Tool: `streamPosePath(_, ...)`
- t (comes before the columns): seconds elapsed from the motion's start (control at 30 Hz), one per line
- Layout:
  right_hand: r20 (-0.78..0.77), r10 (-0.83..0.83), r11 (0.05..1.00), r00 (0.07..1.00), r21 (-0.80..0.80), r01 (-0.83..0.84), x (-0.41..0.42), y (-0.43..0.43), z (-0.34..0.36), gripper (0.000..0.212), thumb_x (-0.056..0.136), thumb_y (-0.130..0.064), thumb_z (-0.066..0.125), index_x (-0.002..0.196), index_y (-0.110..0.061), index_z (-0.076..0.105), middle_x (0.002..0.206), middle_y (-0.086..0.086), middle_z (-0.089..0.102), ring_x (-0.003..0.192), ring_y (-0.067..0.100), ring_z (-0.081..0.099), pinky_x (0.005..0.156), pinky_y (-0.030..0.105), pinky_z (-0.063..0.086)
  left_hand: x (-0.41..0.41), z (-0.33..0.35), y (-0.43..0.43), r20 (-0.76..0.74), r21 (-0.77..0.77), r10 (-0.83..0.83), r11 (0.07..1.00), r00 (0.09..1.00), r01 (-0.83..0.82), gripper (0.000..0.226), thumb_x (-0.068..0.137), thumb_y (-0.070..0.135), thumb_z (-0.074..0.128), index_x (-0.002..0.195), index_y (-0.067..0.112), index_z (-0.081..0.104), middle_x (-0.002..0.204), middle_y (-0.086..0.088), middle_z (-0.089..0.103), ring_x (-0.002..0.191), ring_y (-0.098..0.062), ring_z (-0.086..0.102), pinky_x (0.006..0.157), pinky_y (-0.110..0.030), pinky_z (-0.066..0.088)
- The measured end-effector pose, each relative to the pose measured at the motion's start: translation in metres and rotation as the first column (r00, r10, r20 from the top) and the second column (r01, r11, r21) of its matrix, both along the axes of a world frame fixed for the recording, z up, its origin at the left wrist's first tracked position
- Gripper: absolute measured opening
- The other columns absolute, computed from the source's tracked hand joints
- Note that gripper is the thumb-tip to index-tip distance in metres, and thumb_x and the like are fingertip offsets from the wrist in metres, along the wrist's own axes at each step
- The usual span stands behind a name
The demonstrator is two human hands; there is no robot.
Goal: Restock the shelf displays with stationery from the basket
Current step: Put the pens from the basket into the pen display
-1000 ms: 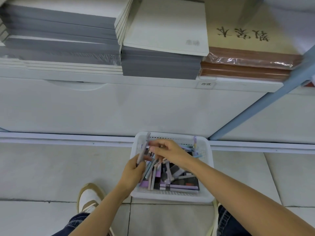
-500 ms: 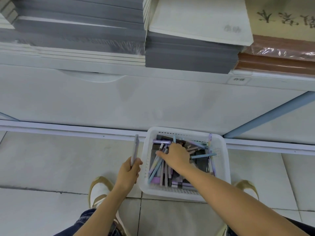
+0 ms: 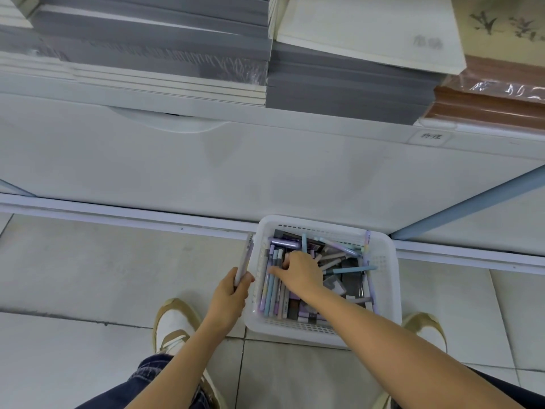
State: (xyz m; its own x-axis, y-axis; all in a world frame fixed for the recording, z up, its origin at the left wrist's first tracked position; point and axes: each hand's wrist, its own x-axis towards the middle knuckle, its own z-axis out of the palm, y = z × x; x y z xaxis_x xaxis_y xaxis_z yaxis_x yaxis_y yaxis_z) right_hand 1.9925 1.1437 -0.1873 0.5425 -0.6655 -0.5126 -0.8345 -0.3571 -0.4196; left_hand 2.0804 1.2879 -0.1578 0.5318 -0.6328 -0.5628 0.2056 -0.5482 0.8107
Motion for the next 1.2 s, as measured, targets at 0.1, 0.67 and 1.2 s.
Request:
streamPosePath(0.1,0.019,0.037,0.999,0.999,-0.031,-0.036,0.000,0.005,0.000,0.045,0.087,-0.051,0.062,0.086,-0.007,0.064,0.073,0.004,0.065,0.069,0.020,0.064,0.063,0.037,0.055,-0.001,0.000,0.000,0.010,0.005,0.005,1.000,1.000,-0.005,0.019,0.101,0.019,0.045,0.088,0.008,0.052,0.063,-0.002,0.043,0.054,-0.013,0.039,0.050,-0.024,0.038)
streamPosePath(0.67,0.292,-0.183,0.941,0.939,0.330,0.081,0.014,0.011,-0.007,0.026,0.090,-0.019,0.065,0.114,-0.012,0.060,0.109,0.003,0.065,0.099,0.016,0.061,0.089,0.030,0.050,0.001,-0.005,0.000,-0.016,0.011,0.023,1.000,1.000,-0.023,0.020,0.101,0.021,0.046,0.087,0.010,0.053,0.062,-0.001,0.043,0.052,-0.012,0.039,0.049,-0.023,0.038)
streamPosePath(1.2,0.412,-0.315,0.766,0.855,0.642,-0.028,-0.009,-0.033,0.074,0.028,0.096,-0.027,0.058,0.098,0.001,0.063,0.061,-0.001,0.053,0.052,0.009,0.048,0.057,0.025,0.044,-0.013,0.034,-0.033,-0.059,-0.184,0.050,0.981,0.997,-0.060,0.025,0.103,0.021,0.042,0.103,0.012,0.065,0.088,-0.006,0.074,0.082,-0.020,0.071,0.066,-0.021,0.055)
